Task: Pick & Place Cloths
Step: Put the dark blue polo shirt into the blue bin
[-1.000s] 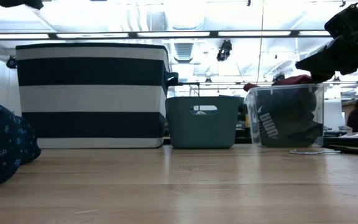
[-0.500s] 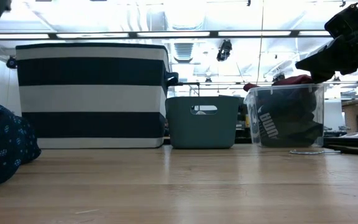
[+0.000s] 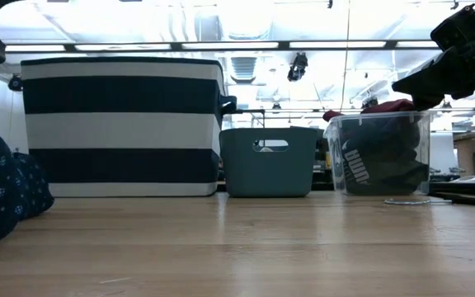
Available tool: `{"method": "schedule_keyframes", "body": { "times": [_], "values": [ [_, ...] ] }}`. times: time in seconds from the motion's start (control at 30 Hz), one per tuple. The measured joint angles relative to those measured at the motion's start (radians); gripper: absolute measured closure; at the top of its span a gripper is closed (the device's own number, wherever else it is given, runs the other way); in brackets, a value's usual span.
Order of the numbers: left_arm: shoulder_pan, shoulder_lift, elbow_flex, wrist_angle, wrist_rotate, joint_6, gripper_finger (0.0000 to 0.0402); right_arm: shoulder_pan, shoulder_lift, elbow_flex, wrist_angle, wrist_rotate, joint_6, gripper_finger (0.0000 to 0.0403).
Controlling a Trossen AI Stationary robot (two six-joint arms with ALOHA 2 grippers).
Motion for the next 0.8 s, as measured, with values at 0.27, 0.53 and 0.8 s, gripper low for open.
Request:
{"method": "schedule_keyframes", "body": {
  "times": [0.27, 0.53, 0.8],
  "values": [
    [0.039, 0.089, -0.013, 0.078, -0.057, 0.144, 0.0225, 0.000, 0.000, 0.000, 0.000, 0.000, 0.001, 0.0394],
    [0.130, 0.077, -0.021, 0.184, -0.196, 0.314, 0.0333, 0.000, 0.000, 0.000, 0.000, 0.000, 0.001, 0.0394],
    [0.166, -0.039, -0.022, 0.170, -0.248, 0.357, 0.0333, 0.000, 0.000, 0.000, 0.000, 0.000, 0.000, 0.0394]
  ]
}}
